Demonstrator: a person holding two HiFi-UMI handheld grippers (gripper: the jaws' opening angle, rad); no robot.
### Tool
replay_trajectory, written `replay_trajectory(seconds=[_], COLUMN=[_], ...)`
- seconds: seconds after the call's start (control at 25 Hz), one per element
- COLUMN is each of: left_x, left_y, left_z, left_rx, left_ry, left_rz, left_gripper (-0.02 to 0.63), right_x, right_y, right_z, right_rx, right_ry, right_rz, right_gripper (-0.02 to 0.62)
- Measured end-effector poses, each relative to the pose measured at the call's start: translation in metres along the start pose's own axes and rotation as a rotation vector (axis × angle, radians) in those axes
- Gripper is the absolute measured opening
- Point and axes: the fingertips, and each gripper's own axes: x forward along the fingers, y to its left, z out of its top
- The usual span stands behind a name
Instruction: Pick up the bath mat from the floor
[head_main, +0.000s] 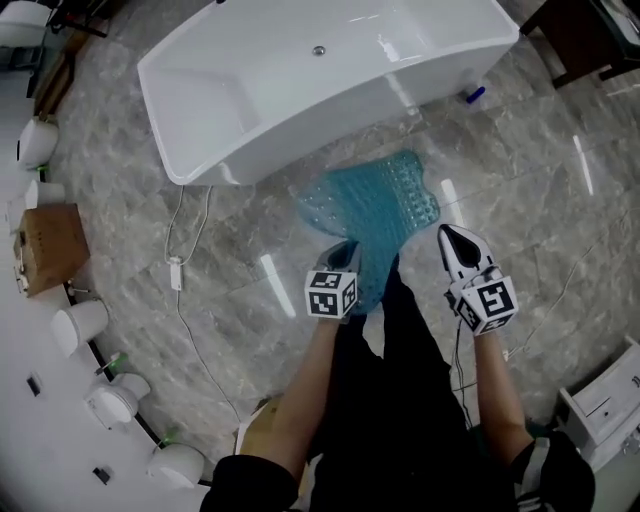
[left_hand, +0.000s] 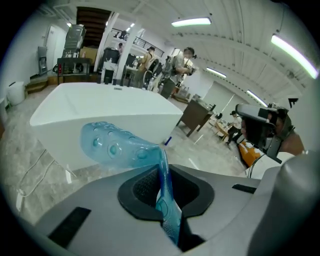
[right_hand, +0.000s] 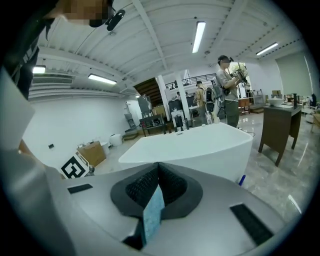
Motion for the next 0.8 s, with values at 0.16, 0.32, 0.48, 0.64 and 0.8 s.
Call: replay_trajectory(seconds=[0.16,0.32,0.48,0.64,0.8], left_x=[-0.053,-0.102,-0.144,-0.192,-0.250], left_y=[-0.006,-0.007,-0.008,-0.016,-0.014], left_z=[0.031,0.063,0.087,0.104,0.125], left_rx=[0.030,0.025,0.037,0.139,0.195], left_ry=[-0.078,-0.199,-0.284,-0.350,-0.446], left_rz=[-0.019,-0.041,-0.053,-0.079,-0.076], left_gripper=[0.040,0.038,0.038,0.038,0.038], right_x=[-0.021,-0.031,-0.034,-0.028,-0.026], right_y=[0.016,0.045,0.082,0.126,0.173], right_z=[0.025,0.047,0.072,0.101,0.132], right_rx=[0.010,-0.027,-0.046,-0.108,-0.150], right_ry=[-0.039,-0.061,-0.099,-0.138,-0.197], right_rz=[-0.015,-0.008,0.012,0.039,0.087], right_gripper=[0.012,0.012,0.012,0.012,0.012])
